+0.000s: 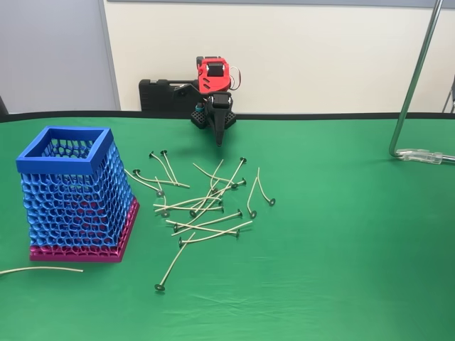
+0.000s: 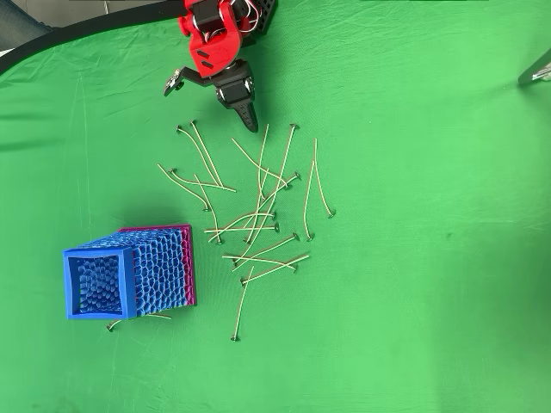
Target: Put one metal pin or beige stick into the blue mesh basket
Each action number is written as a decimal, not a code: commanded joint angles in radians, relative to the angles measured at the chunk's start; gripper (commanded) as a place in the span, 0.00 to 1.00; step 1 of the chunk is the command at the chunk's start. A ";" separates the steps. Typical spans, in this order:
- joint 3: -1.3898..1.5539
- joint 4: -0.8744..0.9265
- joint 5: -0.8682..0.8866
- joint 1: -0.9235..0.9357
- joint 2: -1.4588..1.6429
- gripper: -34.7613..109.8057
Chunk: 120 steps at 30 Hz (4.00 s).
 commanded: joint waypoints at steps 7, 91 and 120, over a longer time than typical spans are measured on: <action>0.005 0.008 0.006 0.005 0.008 0.25; -1.459 0.512 0.730 -0.103 -1.557 0.24; -1.600 0.407 1.187 -0.104 -1.904 0.24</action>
